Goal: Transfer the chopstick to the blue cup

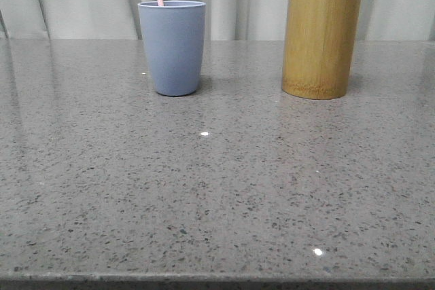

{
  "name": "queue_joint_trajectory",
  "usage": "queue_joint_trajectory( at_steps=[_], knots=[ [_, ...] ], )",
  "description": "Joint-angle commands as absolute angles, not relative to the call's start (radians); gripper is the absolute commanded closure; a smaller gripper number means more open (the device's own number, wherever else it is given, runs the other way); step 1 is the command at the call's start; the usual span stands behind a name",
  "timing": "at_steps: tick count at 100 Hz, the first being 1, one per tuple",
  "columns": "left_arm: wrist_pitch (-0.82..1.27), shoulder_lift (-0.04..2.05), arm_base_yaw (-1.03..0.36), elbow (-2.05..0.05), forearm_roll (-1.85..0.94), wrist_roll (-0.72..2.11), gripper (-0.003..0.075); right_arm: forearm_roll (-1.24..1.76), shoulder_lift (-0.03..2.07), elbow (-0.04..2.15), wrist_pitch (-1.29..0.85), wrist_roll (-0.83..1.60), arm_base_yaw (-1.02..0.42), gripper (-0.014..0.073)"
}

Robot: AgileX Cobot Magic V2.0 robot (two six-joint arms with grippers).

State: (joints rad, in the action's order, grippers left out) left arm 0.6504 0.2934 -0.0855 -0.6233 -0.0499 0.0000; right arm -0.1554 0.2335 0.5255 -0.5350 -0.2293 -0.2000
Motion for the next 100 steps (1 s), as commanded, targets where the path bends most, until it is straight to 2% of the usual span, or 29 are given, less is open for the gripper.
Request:
queue_joint_trajectory(
  at_steps=[1, 56, 100],
  knots=[
    [0.561, 0.303, -0.083, -0.646, -0.051, -0.007, 0.0739, -0.172, 0.241, 0.548, -0.462, -0.228, -0.196, 0.0699],
    [0.549, 0.295, -0.079, -0.610, -0.016, -0.007, 0.0739, -0.172, 0.241, 0.548, -0.462, -0.228, -0.196, 0.0699],
    [0.260, 0.094, -0.032, -0.299, 0.000, -0.007, 0.0739, -0.172, 0.241, 0.548, -0.461, -0.228, -0.196, 0.0699]
  ],
)
